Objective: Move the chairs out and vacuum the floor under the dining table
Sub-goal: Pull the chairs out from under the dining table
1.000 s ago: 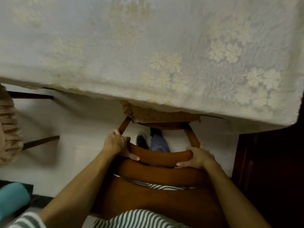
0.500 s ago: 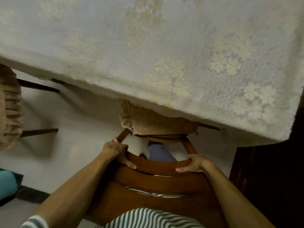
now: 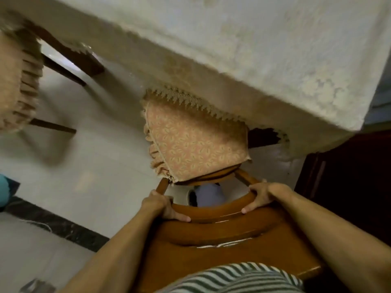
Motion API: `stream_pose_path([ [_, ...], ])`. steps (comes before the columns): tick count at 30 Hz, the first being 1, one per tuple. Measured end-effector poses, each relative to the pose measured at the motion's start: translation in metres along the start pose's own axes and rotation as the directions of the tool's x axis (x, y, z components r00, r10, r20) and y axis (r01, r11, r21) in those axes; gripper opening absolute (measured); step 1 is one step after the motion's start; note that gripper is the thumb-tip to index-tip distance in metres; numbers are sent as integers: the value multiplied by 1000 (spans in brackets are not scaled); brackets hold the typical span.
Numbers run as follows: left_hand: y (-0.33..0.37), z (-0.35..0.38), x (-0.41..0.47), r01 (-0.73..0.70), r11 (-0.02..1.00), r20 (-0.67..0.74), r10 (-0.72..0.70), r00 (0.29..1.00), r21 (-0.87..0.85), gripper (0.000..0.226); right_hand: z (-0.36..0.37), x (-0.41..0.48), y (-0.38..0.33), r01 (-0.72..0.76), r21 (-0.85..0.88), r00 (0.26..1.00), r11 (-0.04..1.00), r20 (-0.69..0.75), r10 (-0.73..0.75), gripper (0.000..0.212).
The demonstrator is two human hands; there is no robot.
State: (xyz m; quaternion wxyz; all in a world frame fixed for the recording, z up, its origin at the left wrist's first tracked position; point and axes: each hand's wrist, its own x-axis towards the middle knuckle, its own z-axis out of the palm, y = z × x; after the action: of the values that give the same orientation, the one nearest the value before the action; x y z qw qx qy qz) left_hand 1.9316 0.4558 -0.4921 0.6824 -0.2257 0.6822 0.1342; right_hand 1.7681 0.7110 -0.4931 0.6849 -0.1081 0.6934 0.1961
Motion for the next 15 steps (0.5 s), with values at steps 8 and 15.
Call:
stream_pose_path([
  [8, -8, 113, -35, -42, 989, -17, 40, 999, -141, 118, 85, -37, 6, -26, -124, 998, 992, -56, 19, 114],
  [15, -5, 166, -48, -55, 994, 10, 57, 998, -96, 111, 134, -34, 14, -5, -191, 1000, 982, -18, 2, 109],
])
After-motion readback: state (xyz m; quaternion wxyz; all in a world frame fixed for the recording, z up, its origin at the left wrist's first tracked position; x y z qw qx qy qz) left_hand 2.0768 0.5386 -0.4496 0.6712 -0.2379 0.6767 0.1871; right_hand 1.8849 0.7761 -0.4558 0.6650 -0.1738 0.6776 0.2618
